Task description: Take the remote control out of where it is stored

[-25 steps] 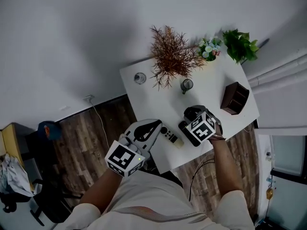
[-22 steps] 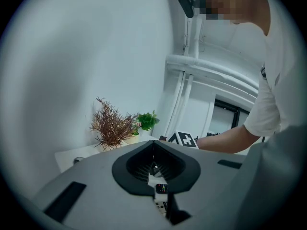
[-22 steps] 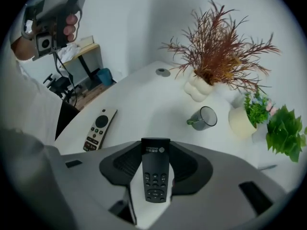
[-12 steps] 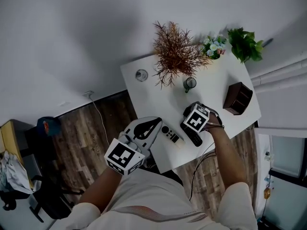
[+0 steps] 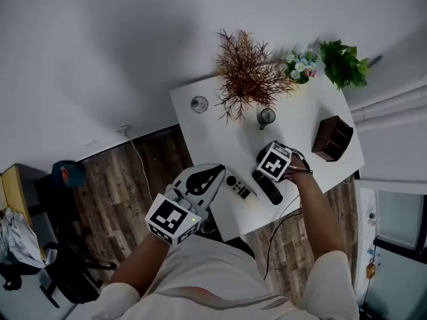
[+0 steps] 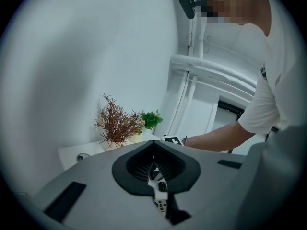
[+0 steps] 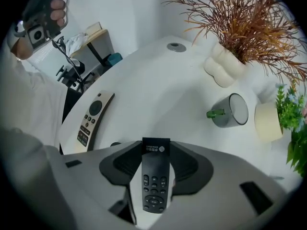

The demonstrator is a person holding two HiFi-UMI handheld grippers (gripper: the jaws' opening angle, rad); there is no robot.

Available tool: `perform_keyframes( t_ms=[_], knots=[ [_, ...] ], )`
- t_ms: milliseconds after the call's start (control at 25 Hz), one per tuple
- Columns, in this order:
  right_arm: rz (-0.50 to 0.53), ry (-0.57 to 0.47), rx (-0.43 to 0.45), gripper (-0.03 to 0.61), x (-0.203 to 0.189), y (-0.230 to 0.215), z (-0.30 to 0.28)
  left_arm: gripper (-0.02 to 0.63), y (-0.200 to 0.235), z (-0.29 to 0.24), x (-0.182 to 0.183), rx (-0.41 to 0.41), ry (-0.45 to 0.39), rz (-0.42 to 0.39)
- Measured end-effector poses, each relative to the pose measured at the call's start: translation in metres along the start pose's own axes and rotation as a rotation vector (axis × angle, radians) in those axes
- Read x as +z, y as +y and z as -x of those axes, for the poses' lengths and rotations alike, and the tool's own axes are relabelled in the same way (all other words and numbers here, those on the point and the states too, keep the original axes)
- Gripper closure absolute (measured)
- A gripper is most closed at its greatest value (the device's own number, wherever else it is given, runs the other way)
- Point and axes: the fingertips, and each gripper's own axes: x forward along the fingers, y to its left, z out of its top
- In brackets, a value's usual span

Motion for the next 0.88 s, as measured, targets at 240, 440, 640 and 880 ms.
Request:
perform_keyframes(
  t_ms=[240, 440, 640, 880],
  knots=[
    [-0.044, -0.096, -0.034, 0.394, 0.003, -0.005, 0.016, 0.606, -0.003, 0.004, 0.005, -0.006, 0.005, -0.016],
    [-0.158, -0.347, -0.101, 0.393, 0.01, -0.007, 0.074, 0.606, -0.018, 0.002, 0.017, -0.032, -0.008, -0.051],
    [-0.386, -0.732, -0.203, 0.443, -0.009, -0.002, 0.156, 0.606, -0.045, -0.002, 0.032, -0.075, -0.023, -0.105],
    [-0.584, -1.07, -0.426, 0.554, -0.044, 0.034, 0.223, 0.606, -0.085, -0.001, 0.049, -0.133, -0.05, -0.165]
  ],
)
